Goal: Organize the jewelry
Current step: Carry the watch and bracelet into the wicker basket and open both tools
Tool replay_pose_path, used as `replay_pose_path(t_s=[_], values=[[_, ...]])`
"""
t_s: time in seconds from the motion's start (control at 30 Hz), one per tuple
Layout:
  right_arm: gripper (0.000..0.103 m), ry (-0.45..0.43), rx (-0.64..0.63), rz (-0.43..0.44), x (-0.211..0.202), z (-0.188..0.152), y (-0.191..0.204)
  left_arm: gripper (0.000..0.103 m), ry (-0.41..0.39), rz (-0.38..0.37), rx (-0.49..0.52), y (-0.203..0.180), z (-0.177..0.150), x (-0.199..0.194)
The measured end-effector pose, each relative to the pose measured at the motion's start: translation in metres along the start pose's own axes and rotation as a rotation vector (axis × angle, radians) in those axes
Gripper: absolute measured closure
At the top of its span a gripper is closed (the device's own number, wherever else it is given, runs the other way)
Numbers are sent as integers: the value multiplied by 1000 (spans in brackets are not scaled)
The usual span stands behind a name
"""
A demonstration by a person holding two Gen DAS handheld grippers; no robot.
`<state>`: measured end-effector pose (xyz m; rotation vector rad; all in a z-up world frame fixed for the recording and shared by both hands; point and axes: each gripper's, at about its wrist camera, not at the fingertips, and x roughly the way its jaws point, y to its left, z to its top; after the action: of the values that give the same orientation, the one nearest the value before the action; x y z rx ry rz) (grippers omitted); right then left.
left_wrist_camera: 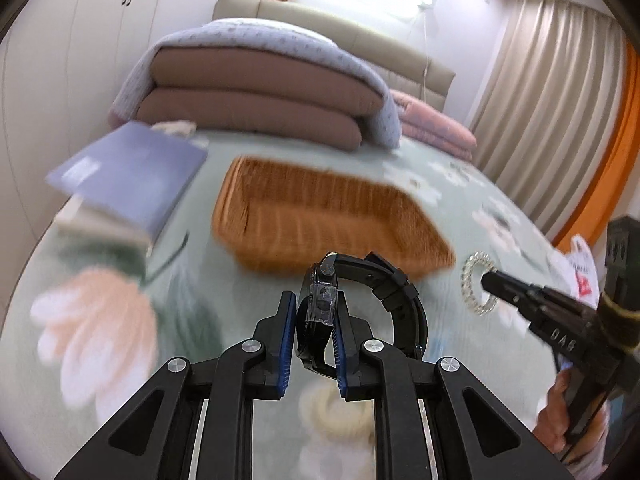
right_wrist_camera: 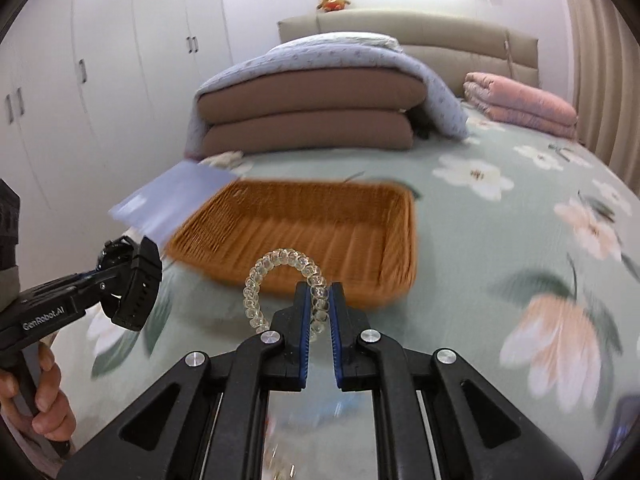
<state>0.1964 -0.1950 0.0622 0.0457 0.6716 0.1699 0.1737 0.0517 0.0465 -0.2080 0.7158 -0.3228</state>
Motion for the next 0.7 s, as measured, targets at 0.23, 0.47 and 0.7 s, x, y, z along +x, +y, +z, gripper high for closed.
replay_pose_path(t_s=[0.23, 0.47, 0.7], values=[[91, 112, 62, -28, 69, 29, -18, 85, 54, -1, -10, -13, 61, 81], [91, 214, 67, -51, 108, 21, -30, 85, 172, 66, 12, -18, 65, 148], [87, 195, 79, -36, 99, 18, -35, 71, 170, 46, -10, -11, 59, 145]])
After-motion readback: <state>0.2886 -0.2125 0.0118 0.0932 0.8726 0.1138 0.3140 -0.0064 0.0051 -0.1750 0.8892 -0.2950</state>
